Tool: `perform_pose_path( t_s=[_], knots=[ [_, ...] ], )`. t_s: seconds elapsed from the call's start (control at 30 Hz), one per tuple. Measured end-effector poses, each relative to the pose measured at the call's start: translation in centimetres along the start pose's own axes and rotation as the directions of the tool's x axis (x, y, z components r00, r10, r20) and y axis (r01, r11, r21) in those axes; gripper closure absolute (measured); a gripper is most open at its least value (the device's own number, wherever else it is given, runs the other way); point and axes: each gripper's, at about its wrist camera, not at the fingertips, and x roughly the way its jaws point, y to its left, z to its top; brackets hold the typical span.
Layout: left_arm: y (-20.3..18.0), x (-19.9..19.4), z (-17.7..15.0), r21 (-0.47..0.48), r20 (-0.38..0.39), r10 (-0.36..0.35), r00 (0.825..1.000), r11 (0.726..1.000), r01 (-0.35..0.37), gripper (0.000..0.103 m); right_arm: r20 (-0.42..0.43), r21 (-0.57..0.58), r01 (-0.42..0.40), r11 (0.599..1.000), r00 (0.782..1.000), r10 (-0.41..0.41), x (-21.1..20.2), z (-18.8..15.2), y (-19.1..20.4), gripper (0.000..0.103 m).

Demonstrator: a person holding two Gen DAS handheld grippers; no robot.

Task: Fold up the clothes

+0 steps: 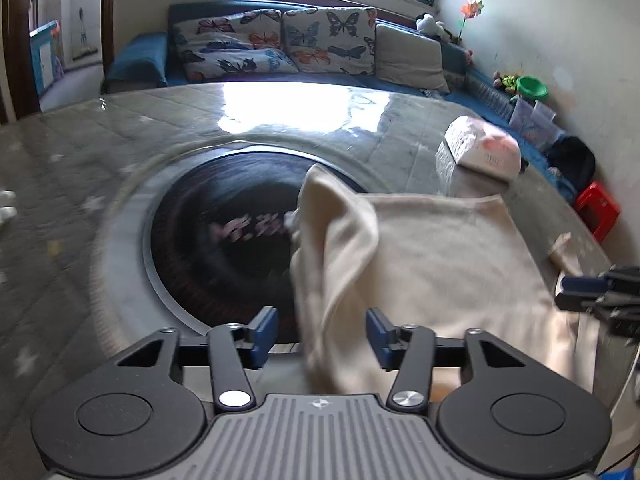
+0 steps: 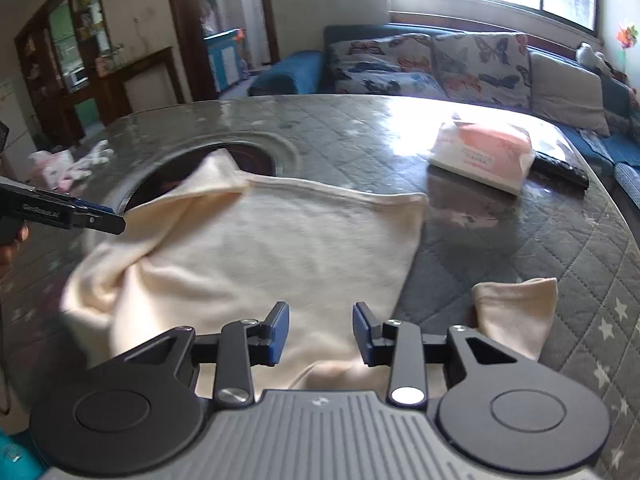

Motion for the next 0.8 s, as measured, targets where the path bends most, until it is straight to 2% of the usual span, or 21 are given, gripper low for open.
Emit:
perform_pose_path(
  t_s=[0.13,0.17,0.2,0.23,0.27,0.33,0.5,0.73,0.8],
  knots=[
    [-0.5,2.9,0.7,-0.001,-0.031,0.028,0.999,1.0,-0.028,0.048,-0.003,0.051,0.049,0.997,0.999,-0.049,1.9,0.7,-1.6,0.064],
    [-0.6,3.2,0.5,0.008,-0.035,0.027,0.999,1.0,-0.027,0.056,-0.006,0.062,0.063,0.996,0.998,-0.063,2.3,1.0,-2.0,0.064],
    [-0.8,3.5,0.2,0.019,-0.037,0.026,0.999,1.0,-0.025,0.072,-0.008,0.068,0.071,0.995,0.997,-0.07,2.6,1.1,-2.2,0.064],
    [-0.9,3.5,0.1,0.031,-0.031,0.021,0.999,0.999,-0.02,0.077,-0.014,0.076,0.076,0.994,0.997,-0.075,3.1,1.2,-2.5,0.064],
    [-1.0,3.5,0.0,0.041,-0.026,0.015,1.0,0.999,-0.014,0.088,-0.021,0.084,0.081,0.993,0.997,-0.08,3.5,1.4,-2.8,0.064],
    [-1.1,3.3,-0.1,0.046,-0.018,0.022,1.0,0.999,-0.022,0.09,-0.03,0.089,0.086,0.992,0.996,-0.083,4.2,1.6,-2.9,0.064],
    [0.0,2.6,-0.5,0.051,0.023,0.099,0.995,0.994,-0.1,0.091,-0.028,0.038,0.081,0.996,0.996,-0.08,6.1,2.3,-1.1,0.064],
    [5.3,2.1,0.5,-0.032,0.044,0.189,0.981,0.982,-0.188,0.091,0.0,-0.052,0.04,0.998,0.999,-0.04,10.7,6.0,3.3,0.061],
    [7.0,2.0,0.9,-0.071,0.042,0.201,0.979,0.978,-0.198,0.087,0.006,-0.087,0.034,0.996,0.999,-0.034,12.1,7.0,4.6,0.061]
  ],
)
